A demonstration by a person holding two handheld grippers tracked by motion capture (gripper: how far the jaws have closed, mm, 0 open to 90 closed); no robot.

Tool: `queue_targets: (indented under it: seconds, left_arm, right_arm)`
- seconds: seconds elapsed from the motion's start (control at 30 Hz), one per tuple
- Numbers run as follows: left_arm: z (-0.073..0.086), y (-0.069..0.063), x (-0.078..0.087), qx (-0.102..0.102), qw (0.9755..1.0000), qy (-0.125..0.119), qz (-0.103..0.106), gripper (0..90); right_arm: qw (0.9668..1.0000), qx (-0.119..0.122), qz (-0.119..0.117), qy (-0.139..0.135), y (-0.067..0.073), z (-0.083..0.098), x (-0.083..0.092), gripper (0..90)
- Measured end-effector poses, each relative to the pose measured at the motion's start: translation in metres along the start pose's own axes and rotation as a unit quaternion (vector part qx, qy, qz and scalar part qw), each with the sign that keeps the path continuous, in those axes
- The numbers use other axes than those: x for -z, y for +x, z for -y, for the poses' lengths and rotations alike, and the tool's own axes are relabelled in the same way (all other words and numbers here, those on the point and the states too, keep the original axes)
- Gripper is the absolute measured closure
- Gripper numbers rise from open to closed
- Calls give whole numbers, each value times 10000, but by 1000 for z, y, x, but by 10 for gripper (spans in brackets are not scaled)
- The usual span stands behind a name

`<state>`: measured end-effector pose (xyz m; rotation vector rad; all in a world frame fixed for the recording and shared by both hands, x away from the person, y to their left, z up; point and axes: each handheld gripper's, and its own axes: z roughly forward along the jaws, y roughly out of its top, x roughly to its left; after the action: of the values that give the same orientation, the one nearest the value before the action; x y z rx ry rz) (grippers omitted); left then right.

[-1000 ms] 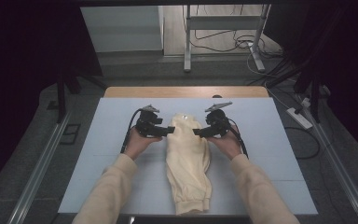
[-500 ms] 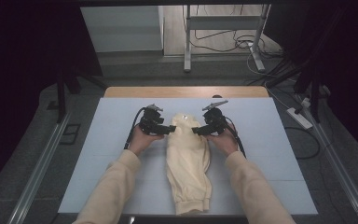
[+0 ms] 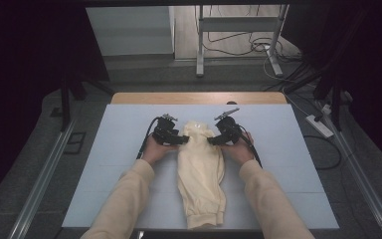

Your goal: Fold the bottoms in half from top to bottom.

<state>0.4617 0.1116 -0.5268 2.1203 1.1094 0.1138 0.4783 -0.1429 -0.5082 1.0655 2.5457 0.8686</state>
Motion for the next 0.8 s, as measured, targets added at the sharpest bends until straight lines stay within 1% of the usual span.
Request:
queue_targets:
  seconds: [0.1,0.17,0.2,0.27,0.3,0.33,0.37,0.4,0.43,0.5,0.6,0.73,0.8]
  left_arm:
    - [1,-2,-4,-72,9999,90,90,414]
    - [1,-4,-7,-59,9998,114,127,445]
    - [1,-4,-7,-78,9998,111,122,453]
    - [1,-5,-8,-63,9998,118,130,481]
    - [1,-5,-8,-60,9998,122,145,504]
    - [1,-5,-8,-43,9998,127,178,535]
    - [1,-5,-8,-36,9997,131,187,567]
    - [1,-5,-8,-22,9996,144,239,602]
    - [1,-5,-8,-8,9994,153,300,647]
    - [1,-6,-9,-11,9992,173,365,719]
    - [0,-8,-8,-68,9992,198,342,760]
    - [0,-9,-7,-134,9993,195,304,775]
    - [0,-9,-7,-140,9993,194,301,778]
  right_arm:
    - [9999,57,-8,88,2,1,-5,353]
    - [9999,-18,-135,88,1,1,-6,415]
    - [9997,-67,-247,68,0,2,-6,441]
    - [9992,-110,-366,83,-2,2,-6,494]
    - [9988,-184,-444,64,-2,3,-6,510]
    - [9987,-203,-465,66,-3,3,-6,521]
    - [9985,-225,-485,76,-2,3,-6,555]
    - [9982,-232,-545,102,-2,3,-6,612]
    - [9977,-252,-629,99,-1,3,-6,648]
    - [9975,-243,-662,106,0,2,-5,695]
    - [9973,-231,-680,125,1,2,-5,721]
    - [9976,-177,-650,143,2,2,-4,730]
    - [9978,-192,-617,152,3,2,-3,730]
